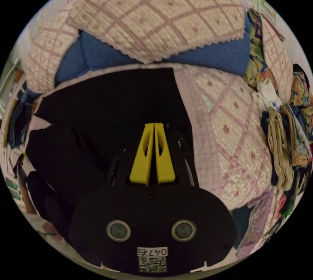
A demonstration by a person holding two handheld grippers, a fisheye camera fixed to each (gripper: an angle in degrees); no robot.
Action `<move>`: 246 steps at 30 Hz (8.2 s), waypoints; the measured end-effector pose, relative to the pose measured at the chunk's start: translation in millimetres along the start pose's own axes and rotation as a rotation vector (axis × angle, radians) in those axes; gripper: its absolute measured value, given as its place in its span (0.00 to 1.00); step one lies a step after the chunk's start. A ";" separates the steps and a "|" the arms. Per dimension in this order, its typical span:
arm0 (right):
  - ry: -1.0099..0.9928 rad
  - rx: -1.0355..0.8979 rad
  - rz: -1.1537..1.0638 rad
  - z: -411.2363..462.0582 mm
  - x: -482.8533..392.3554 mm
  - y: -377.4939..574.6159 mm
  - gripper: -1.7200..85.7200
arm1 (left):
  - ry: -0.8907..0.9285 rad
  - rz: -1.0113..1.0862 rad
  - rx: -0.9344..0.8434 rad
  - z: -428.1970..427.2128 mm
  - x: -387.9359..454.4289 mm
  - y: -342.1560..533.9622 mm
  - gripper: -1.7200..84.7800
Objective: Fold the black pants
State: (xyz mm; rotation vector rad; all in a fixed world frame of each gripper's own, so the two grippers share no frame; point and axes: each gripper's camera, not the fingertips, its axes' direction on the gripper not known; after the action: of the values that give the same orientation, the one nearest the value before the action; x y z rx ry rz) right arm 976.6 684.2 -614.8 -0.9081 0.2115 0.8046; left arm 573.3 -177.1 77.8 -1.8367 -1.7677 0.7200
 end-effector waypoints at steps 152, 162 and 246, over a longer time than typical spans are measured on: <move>-0.644 0.333 -0.432 -129.9 -374.7 156.0 0.05 | 0.016 0.101 0.044 -90.4 142.2 -137.9 0.01; -0.393 0.679 -0.257 -193.7 -226.1 228.6 0.04 | -0.025 0.025 0.060 -140.2 112.8 -87.0 0.01; -0.276 0.546 0.048 -98.3 241.6 165.7 0.01 | 0.249 0.063 0.190 205.6 54.8 265.7 0.01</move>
State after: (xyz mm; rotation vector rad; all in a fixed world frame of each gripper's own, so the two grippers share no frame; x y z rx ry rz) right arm 1044.3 795.4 -895.1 -0.2757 0.1971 0.8500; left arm 633.9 -136.6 -254.7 -1.7753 -1.4396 0.6288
